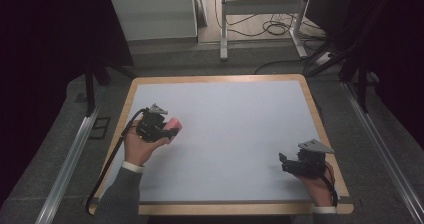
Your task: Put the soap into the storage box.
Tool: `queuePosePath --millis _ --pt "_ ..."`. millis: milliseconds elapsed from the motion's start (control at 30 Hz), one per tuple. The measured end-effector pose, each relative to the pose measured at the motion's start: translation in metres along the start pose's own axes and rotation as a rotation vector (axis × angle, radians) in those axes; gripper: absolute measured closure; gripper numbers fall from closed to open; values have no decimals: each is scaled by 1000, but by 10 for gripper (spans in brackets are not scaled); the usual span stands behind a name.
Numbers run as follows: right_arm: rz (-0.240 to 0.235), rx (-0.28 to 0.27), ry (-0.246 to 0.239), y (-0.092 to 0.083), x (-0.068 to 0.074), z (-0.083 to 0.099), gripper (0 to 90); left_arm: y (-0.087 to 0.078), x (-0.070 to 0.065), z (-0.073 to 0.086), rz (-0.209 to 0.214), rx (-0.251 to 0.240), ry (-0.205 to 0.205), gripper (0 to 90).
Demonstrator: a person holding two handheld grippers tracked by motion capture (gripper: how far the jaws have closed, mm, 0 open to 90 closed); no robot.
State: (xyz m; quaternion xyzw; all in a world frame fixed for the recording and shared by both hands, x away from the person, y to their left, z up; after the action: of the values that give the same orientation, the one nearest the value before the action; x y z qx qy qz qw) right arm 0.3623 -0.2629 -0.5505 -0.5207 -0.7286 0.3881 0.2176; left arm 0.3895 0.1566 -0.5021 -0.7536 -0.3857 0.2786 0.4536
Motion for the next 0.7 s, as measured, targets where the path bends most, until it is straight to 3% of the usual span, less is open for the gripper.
queuePosePath --millis 700 --pt "2 -7 8 -1 -2 -1 92 -8 22 3 -31 3 -46 601"
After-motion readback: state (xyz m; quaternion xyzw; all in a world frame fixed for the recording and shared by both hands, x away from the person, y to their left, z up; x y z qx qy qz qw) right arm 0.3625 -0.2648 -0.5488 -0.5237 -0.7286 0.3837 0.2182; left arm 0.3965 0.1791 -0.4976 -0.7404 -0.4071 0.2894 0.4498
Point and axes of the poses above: each handheld gripper's, and its own axes: y roughly forward along the jaws, z roughly out of its underside, x roughly to its left, the point moved 8 cm from there along y, roughly forward along the jaws, and after that the axes turned 15 degrees about x, right-handed, at the moved point
